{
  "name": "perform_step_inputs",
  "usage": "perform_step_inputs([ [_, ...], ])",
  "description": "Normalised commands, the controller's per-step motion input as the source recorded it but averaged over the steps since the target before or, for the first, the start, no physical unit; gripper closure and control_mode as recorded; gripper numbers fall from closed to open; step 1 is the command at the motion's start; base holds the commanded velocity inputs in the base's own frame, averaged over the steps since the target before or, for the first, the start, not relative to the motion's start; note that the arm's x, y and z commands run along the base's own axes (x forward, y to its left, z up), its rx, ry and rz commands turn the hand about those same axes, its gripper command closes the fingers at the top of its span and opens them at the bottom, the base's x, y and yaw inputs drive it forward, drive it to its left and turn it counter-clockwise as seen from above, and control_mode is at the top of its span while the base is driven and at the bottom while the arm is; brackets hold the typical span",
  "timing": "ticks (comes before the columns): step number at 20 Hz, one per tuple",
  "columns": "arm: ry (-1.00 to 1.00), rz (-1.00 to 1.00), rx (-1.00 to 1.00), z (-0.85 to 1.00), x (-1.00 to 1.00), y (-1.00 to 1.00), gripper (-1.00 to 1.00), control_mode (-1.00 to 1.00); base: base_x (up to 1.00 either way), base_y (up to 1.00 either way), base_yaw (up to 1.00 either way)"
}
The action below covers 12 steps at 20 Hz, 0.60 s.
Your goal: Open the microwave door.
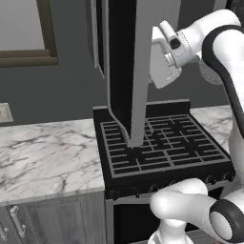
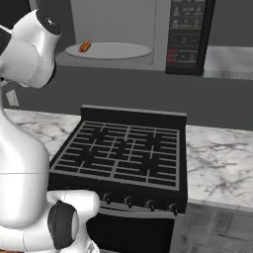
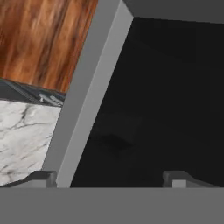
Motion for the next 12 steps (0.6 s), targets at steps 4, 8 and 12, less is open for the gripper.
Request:
perform_step_inputs([
  [4,-0.47,-0.26,-0.02,0.0,0.0,1.0,-1.0,-1.0,0.0,0.0,0.0],
  [8,-0.12,-0.15,0.0,-0.29,0.26,1.0,-1.0,-1.0,0.0,0.0,0.0],
  [12,0.02,0.0,0.01,-0.41,0.57,0.74,-1.0,-1.0,0.0,0.0,0.0],
])
